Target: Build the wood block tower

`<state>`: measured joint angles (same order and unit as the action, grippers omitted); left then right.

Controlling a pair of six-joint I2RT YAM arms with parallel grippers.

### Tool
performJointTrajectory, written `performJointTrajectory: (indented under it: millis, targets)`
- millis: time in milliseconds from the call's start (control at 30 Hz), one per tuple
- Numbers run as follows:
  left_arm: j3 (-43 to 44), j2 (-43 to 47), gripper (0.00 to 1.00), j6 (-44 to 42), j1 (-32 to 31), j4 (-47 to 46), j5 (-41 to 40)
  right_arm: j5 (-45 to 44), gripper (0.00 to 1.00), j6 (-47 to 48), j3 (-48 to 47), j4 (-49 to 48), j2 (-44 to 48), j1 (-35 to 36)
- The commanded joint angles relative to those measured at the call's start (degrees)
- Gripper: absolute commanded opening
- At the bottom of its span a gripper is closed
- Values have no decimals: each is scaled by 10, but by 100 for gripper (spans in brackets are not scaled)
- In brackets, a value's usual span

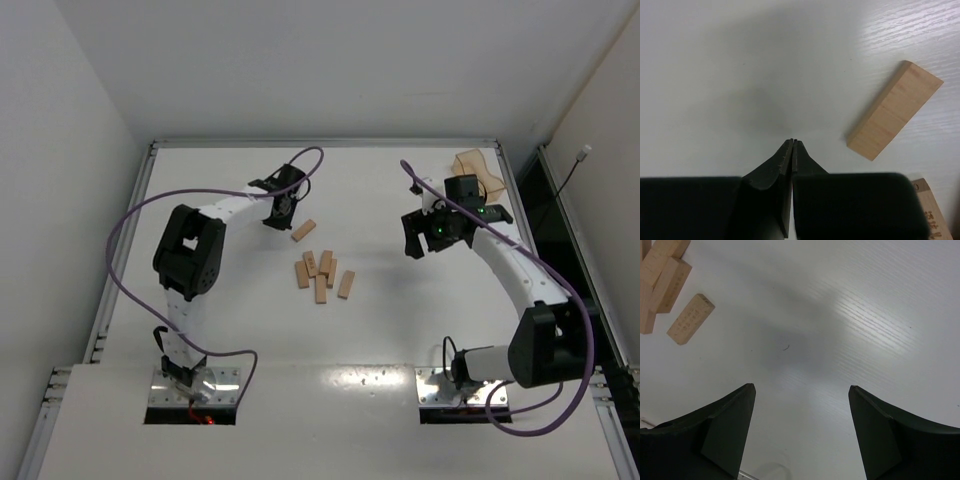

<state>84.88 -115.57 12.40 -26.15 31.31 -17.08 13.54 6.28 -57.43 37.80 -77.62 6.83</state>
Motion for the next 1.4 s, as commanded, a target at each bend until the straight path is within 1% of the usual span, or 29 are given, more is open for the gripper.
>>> performJointTrajectory:
  millis: [0, 167, 500, 733, 1000, 1167, 1267, 1300, 1333, 1367]
  targets:
    - [14, -20, 0, -35, -2, -38, 34, 6, 73, 8, 4, -12, 13, -3]
    - [14, -33, 0, -53, -2, -50, 50, 6, 73, 8, 4, -12, 13, -3]
    - [19, -50, 0, -77, -7, -61, 130, 11, 73, 8, 4, -17, 8, -3]
    - [20, -50, 0, -77, -13, -61, 185, 11, 73, 8, 4, -17, 8, -3]
    - [13, -45, 0, -44, -18, -61, 238, 11, 73, 3, 4, -17, 8, -3]
    - [1, -33, 0, -31, -18, -61, 238, 11, 73, 3, 4, -17, 8, -3]
    - [-5, -26, 0, -11, -18, -61, 206, 17, 73, 3, 4, -17, 8, -3]
    - [-12, -6, 3, 8, -18, -61, 189, 17, 73, 3, 4, -17, 8, -3]
    - [-20, 3, 7, 21, -18, -61, 151, 17, 73, 3, 4, -17, 8, -3]
    - [-20, 16, 14, 36, -18, -51, 133, 17, 73, 3, 4, -17, 8, -3]
